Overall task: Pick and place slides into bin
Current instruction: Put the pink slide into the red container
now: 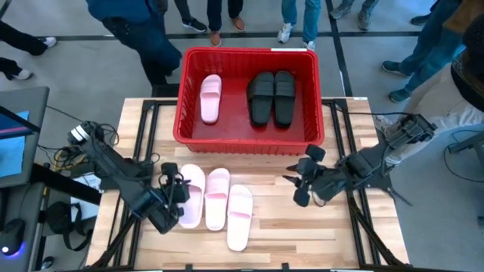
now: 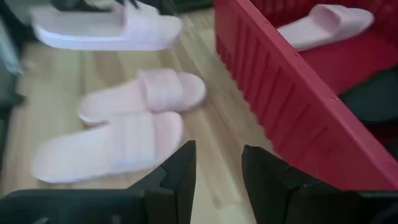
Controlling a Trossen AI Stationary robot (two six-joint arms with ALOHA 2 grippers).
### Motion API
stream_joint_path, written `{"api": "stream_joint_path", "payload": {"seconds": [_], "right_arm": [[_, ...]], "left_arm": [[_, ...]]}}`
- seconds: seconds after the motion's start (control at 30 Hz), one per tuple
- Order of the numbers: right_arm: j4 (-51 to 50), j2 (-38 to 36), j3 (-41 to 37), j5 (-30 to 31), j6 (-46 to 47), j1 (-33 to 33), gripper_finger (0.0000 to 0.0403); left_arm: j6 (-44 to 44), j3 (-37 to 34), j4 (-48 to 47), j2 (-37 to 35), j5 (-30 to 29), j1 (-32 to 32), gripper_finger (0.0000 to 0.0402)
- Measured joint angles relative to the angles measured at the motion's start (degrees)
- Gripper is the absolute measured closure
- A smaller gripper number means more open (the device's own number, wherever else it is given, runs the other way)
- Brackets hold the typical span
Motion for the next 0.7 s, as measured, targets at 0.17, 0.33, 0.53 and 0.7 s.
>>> {"api": "stream_joint_path", "payload": {"seconds": [0.17, 0.33, 0.53, 0.7], "right_arm": [[9.31, -6.91, -8.08, -0.72, -0.97, 0.46, 0.0285], [14.65, -12.11, -14.88, -0.76, -0.89, 1.5, 0.0285], [19.49, -17.14, -21.23, -0.85, -1.28, 2.68, 0.0285], [23.51, -21.29, -25.44, -1.31, -2.85, 3.73, 0.0285]], "left_arm": [[8.75, 5.01, -3.28, -1.55, -2.51, 4.23, 0.0401], [18.17, 10.88, -3.42, -1.55, -2.94, 9.66, 0.0401], [28.89, 19.35, -2.97, -1.55, -3.95, 15.52, 0.0401], [41.32, 24.5, -1.02, -1.53, -5.93, 22.81, 0.0401]]}}
